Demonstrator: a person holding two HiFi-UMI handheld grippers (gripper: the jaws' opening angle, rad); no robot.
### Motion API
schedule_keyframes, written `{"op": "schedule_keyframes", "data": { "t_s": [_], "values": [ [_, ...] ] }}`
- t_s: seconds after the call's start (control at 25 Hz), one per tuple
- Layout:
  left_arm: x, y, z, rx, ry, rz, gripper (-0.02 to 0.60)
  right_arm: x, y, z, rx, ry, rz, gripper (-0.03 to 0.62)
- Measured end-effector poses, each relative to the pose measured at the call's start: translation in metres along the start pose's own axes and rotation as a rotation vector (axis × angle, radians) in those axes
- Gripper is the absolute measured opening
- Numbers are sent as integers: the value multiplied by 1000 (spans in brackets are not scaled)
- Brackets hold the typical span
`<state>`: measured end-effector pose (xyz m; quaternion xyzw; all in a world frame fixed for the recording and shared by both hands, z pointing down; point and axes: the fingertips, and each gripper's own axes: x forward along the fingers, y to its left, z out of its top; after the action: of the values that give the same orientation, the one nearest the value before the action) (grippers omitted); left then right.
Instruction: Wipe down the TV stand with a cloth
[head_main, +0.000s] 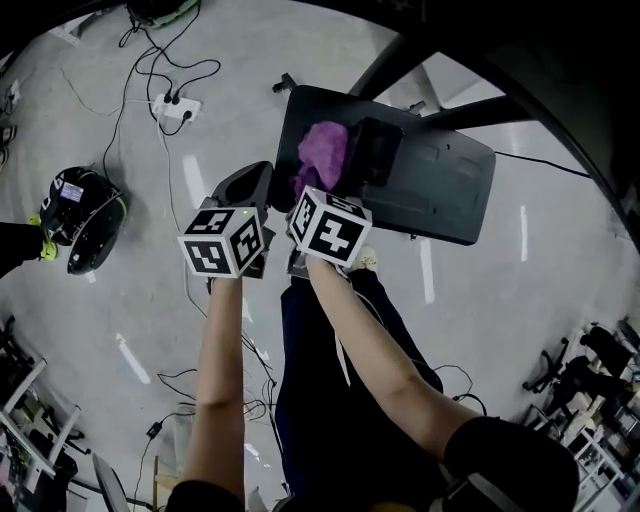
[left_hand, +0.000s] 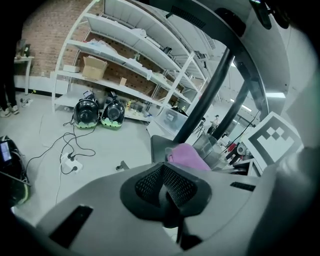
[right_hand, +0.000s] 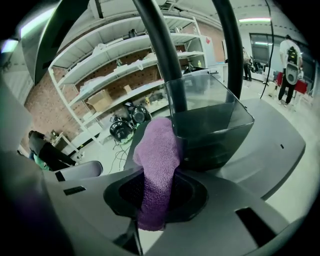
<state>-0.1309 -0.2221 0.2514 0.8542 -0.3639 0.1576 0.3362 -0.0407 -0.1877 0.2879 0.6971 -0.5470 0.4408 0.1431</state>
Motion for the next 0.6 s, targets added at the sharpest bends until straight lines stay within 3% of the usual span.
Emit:
{"op": "schedule_keyframes", "data": {
  "t_s": [0.36, 0.6],
  "values": [
    [4, -9, -4, 6, 8, -22, 7, -3, 3, -1, 1, -10, 24, 89],
    [-7, -17, 4, 27, -6, -14, 7, -22, 23, 8, -30, -25, 112, 89]
  ]
}}
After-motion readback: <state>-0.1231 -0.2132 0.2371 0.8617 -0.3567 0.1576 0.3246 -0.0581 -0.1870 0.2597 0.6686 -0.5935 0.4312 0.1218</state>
